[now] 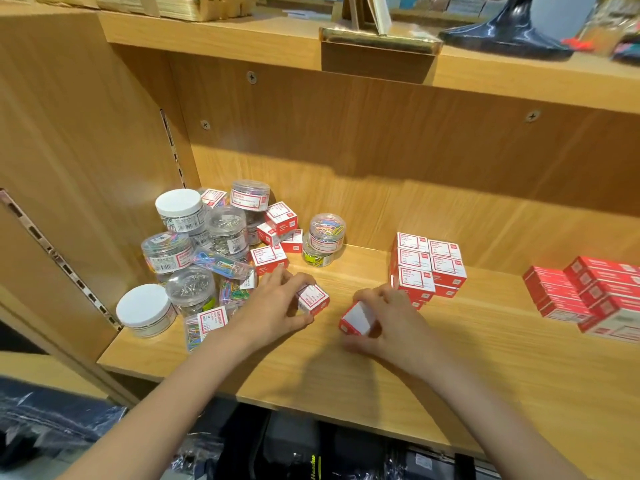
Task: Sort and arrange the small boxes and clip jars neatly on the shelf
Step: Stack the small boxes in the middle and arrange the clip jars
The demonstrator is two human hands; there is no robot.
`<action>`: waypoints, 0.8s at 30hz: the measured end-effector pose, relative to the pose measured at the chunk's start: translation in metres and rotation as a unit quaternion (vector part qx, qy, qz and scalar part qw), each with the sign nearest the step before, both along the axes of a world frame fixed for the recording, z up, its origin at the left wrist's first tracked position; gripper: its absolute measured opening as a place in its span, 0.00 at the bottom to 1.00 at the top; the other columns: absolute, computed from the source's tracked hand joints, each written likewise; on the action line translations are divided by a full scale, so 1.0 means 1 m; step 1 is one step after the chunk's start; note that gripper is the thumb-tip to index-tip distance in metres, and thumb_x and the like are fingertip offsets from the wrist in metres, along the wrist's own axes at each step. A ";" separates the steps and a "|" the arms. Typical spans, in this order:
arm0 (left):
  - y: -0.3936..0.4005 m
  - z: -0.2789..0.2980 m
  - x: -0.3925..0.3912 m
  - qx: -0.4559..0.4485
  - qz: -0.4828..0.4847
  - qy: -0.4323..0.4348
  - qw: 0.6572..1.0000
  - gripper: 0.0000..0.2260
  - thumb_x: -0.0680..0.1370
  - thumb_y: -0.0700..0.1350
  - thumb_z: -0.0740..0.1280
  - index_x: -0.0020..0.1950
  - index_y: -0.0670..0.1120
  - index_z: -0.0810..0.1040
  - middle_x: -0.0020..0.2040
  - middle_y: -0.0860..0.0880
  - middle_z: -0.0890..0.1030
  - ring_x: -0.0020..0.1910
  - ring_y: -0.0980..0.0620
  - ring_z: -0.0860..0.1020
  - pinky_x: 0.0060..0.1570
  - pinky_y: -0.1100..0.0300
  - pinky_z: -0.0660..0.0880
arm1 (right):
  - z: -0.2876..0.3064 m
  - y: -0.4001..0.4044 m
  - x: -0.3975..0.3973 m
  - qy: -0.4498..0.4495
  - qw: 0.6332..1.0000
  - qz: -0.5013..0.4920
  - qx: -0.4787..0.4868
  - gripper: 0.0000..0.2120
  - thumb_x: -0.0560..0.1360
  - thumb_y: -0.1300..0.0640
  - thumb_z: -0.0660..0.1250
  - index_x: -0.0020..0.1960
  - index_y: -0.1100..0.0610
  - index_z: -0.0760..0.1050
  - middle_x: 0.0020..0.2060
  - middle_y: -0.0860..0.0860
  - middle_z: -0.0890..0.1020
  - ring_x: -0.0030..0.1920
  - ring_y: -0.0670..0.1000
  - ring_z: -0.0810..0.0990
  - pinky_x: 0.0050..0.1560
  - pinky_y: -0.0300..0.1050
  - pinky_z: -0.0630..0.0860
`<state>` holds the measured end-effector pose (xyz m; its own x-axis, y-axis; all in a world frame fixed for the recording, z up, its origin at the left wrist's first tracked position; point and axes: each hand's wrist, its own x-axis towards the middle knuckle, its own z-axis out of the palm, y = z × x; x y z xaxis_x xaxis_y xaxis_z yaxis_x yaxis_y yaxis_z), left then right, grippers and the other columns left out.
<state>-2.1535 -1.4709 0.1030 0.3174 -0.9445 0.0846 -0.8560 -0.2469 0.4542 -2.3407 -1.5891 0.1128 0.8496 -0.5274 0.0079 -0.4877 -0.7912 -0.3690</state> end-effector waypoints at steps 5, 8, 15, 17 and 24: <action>0.007 -0.001 -0.001 -0.006 -0.004 0.010 1.000 0.22 0.73 0.48 0.69 0.66 0.52 0.68 0.51 0.52 0.66 0.57 0.50 0.66 0.57 0.58 0.65 | 0.005 0.006 0.012 -0.108 0.994 -0.013 -0.011 0.14 0.67 0.49 0.69 0.47 0.51 0.67 0.41 0.47 0.74 0.47 0.51 0.69 0.43 0.41 0.66; 0.009 -0.002 0.000 -0.036 0.001 0.011 0.999 0.19 0.73 0.44 0.69 0.64 0.50 0.71 0.50 0.52 0.67 0.56 0.50 0.66 0.58 0.58 0.65 | 0.009 -0.001 0.013 -0.186 0.970 -0.037 0.153 0.19 0.63 0.54 0.73 0.44 0.51 0.64 0.39 0.50 0.78 0.40 0.54 0.77 0.39 0.47 0.74; 0.010 -0.002 -0.004 -0.047 -0.002 0.022 0.999 0.17 0.74 0.43 0.68 0.62 0.48 0.71 0.58 0.51 0.71 0.58 0.51 0.69 0.56 0.58 0.67 | -0.003 -0.003 -0.011 -0.081 0.992 0.051 0.083 0.17 0.65 0.48 0.69 0.50 0.46 0.66 0.50 0.48 0.75 0.49 0.49 0.73 0.51 0.43 0.71; 0.010 0.000 -0.005 -0.048 0.001 0.030 0.998 0.16 0.74 0.43 0.68 0.61 0.47 0.71 0.56 0.51 0.72 0.55 0.51 0.72 0.52 0.59 0.69 | -0.003 -0.003 -0.015 -0.065 0.993 0.081 0.060 0.21 0.69 0.54 0.70 0.59 0.51 0.67 0.55 0.47 0.73 0.55 0.48 0.70 0.55 0.38 0.67; 0.010 0.000 -0.008 -0.037 0.004 0.028 0.999 0.17 0.71 0.51 0.72 0.53 0.49 0.68 0.51 0.52 0.72 0.49 0.55 0.70 0.41 0.63 0.63 | -0.007 0.003 -0.016 -0.038 0.998 0.051 0.009 0.30 0.71 0.45 0.68 0.69 0.49 0.61 0.61 0.47 0.63 0.59 0.46 0.65 0.62 0.42 0.68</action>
